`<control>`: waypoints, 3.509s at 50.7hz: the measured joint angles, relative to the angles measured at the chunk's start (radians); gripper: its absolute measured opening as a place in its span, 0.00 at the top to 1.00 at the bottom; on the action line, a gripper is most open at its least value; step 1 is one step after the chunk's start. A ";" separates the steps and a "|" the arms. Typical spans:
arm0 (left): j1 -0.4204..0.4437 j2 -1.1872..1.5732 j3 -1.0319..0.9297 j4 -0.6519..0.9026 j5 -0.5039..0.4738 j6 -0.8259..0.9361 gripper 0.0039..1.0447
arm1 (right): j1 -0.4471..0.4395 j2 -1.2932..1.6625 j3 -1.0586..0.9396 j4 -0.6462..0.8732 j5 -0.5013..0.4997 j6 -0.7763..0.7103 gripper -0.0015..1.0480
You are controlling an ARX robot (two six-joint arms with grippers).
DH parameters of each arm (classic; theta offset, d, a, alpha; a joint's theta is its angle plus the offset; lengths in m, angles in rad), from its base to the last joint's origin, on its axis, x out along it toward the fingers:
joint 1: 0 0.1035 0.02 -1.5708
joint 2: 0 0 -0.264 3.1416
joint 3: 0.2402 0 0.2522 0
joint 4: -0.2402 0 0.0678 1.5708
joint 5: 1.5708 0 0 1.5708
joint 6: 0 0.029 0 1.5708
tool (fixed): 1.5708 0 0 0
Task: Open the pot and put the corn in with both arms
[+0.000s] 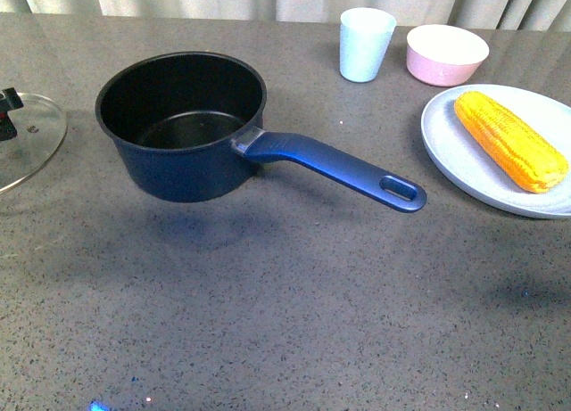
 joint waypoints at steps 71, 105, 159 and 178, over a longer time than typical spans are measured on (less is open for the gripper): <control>-0.072 -0.016 -0.123 0.058 0.025 -0.056 0.08 | 0.000 0.000 0.000 0.000 0.000 0.000 0.09; -0.098 -0.485 -0.455 0.283 0.065 0.109 0.54 | 0.000 0.000 0.000 0.000 0.000 0.000 0.09; -0.098 -1.542 -0.718 -0.498 0.066 0.140 0.99 | 0.000 0.000 0.000 0.000 0.000 0.000 0.09; -0.098 -1.761 -0.718 -0.703 0.066 0.140 0.99 | 0.000 0.000 0.000 0.000 0.000 0.000 0.09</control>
